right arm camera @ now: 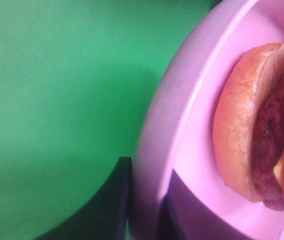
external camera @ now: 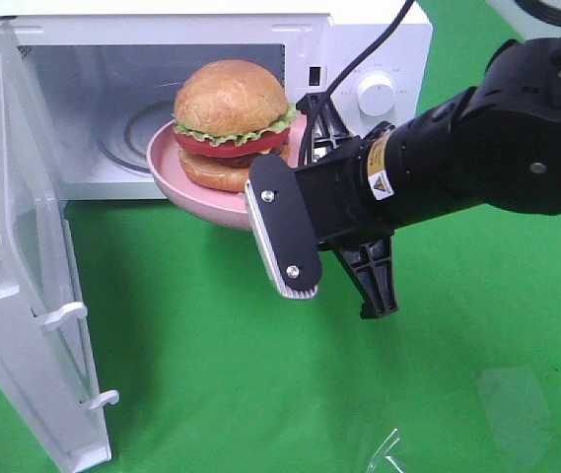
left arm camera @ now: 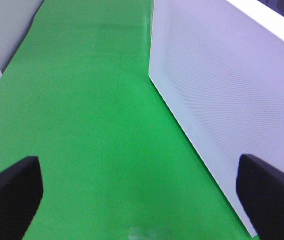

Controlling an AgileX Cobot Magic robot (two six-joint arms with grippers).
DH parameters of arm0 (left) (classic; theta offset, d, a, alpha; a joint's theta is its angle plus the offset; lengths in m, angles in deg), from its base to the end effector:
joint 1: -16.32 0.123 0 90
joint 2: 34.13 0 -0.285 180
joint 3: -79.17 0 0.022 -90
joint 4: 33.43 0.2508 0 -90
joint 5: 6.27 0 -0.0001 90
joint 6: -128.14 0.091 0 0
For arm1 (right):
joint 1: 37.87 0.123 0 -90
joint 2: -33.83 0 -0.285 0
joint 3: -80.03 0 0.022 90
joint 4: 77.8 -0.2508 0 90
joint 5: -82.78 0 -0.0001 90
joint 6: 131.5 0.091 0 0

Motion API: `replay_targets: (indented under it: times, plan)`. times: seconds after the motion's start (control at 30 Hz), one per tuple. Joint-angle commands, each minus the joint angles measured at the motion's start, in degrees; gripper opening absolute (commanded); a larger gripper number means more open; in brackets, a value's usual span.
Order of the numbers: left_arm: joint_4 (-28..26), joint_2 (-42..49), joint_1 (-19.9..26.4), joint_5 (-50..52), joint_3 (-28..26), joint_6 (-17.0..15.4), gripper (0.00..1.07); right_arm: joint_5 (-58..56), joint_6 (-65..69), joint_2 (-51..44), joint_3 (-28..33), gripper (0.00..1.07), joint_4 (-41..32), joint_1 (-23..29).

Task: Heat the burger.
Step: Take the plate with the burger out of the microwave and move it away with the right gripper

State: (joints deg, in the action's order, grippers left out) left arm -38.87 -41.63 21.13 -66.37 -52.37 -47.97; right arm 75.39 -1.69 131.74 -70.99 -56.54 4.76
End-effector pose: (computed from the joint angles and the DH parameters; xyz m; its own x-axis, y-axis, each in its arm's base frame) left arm -0.0049 -0.0079 0.2790 -0.4361 -0.0162 -0.8997 -0.0010 0.9998 -0.0176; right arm 0.2373 0.2126 0.2094 0.4540 -0.8680 -0.2010 -0.6912 -0.2008 -0.6942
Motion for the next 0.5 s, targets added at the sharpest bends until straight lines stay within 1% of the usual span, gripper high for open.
replay_targets:
  times: [0.03, 0.07, 0.23, 0.3, 0.4, 0.47, 0.5]
  plan:
    - [-0.1, 1.1, 0.1, 0.4, 0.2, -0.1, 0.97, 2.9, 0.7, -3.2, 1.0, 0.00, 0.5, -0.3]
    - [-0.1, 1.1, 0.1, 0.4, 0.2, -0.1, 0.97, 2.9, 0.7, -4.8, 2.6, 0.00, 0.5, -0.3]
    - [-0.1, 1.1, 0.1, 0.4, 0.2, -0.1, 0.97, 2.8, 0.7, -7.3, 4.8, 0.00, 0.5, -0.3]
    - [-0.1, 1.1, 0.1, 0.4, 0.2, -0.1, 0.97, 2.6, 0.7, -10.8, 7.2, 0.00, 0.5, -0.3]
    - [-0.1, 1.1, 0.1, 0.4, 0.2, -0.1, 0.97, 2.5, 0.7, -11.5, 7.7, 0.00, 0.8, -0.3]
    - [-0.1, 1.1, 0.1, 0.4, 0.2, -0.1, 0.97, 2.2, 1.3, -15.4, 10.3, 0.00, 2.7, -0.3]
    - [-0.1, 1.1, 0.1, 0.4, 0.2, -0.1, 0.97, 2.2, 1.3, -15.4, 10.3, 0.00, 2.7, -0.3]
